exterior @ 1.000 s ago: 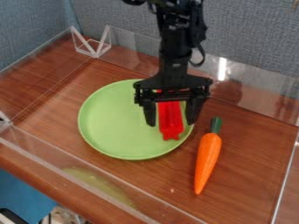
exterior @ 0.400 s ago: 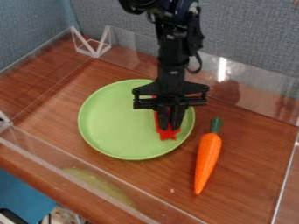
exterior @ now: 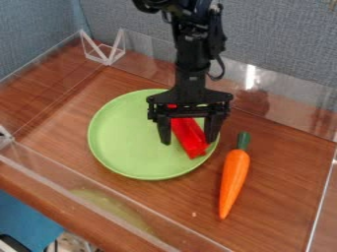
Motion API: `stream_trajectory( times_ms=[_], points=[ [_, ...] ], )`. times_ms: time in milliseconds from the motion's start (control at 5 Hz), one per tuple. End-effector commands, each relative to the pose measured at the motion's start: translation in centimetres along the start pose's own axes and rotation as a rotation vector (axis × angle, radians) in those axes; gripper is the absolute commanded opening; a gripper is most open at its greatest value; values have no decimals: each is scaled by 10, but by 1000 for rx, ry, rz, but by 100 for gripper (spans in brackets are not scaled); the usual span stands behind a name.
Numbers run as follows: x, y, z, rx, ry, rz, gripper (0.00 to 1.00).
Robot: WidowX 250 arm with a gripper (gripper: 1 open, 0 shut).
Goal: Put the red object on the left side
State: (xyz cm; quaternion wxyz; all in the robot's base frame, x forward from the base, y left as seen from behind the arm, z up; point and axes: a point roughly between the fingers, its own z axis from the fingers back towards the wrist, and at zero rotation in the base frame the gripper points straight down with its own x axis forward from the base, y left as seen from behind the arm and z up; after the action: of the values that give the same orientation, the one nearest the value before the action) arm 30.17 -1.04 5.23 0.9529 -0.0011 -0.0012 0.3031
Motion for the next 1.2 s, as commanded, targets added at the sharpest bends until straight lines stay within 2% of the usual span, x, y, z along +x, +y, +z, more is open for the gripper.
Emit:
stream_trajectory(
  times_ms=[0,200,400,600,800,1000],
  points=[
    [12,-3,14,-35,-52,18,0],
    [18,-3,18,-52,-61,17,0],
    [20,-4,20,-55,-60,13,100],
    [20,-4,23,-59,-67,10,100],
    [21,-4,17,-51,-66,17,0],
    [23,-4,20,-58,-81,14,100]
  ],
)
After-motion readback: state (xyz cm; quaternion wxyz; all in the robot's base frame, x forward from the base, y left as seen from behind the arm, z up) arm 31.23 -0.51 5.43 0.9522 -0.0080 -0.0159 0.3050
